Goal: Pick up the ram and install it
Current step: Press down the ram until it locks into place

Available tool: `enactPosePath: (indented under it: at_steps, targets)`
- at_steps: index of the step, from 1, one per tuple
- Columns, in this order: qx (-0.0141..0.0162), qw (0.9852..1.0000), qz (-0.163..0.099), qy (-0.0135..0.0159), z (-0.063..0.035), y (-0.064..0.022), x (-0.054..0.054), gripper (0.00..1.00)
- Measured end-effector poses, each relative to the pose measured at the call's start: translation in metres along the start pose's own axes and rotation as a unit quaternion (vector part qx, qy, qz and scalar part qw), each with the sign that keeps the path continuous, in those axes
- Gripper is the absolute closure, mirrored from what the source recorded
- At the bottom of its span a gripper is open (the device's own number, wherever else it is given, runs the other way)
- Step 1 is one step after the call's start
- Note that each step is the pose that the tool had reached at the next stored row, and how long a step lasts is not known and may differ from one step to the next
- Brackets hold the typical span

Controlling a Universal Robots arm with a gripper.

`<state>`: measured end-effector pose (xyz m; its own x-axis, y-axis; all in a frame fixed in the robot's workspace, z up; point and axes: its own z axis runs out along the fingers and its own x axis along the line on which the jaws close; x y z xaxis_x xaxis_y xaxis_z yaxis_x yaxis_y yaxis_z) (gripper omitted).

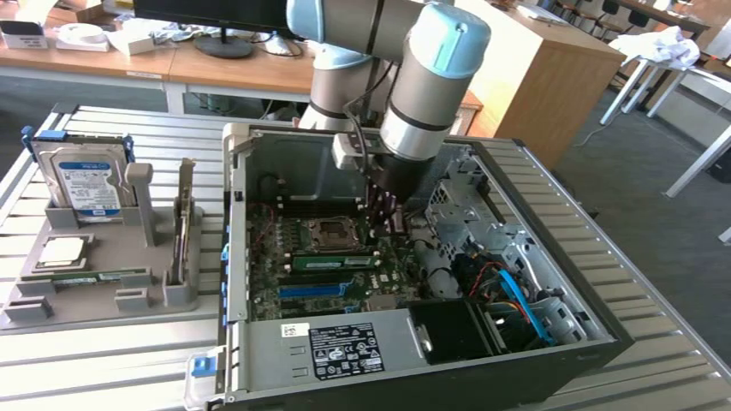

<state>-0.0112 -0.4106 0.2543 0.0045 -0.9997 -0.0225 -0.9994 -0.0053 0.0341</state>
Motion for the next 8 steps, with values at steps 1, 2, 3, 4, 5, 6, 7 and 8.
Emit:
enactPosePath:
  at_steps: [1, 2, 3, 4, 5, 6, 7, 8]
  targets:
    - [0.0000, 1.0000, 0.000, 0.0000, 0.0002, 0.0022, 0.000, 0.90]
    - [0.0000, 1.0000, 0.000, -0.0001, 0.0004, 0.0044, 0.000, 0.90]
    - [0.0000, 1.0000, 0.000, 0.0000, 0.0005, 0.0064, 0.000, 0.90]
    - [0.0000, 1.0000, 0.000, -0.0001, 0.0007, 0.0087, 0.000, 0.90]
    - [0.0000, 1.0000, 0.000, -0.0001, 0.0008, 0.0110, 0.000, 0.90]
    - [0.0000, 1.0000, 0.000, -0.0001, 0.0010, 0.0135, 0.000, 0.90]
    - [0.0000, 1.0000, 0.000, -0.0001, 0.0011, 0.0160, 0.000, 0.90]
    - [0.0000, 1.0000, 0.000, -0.0001, 0.0012, 0.0188, 0.000, 0.90]
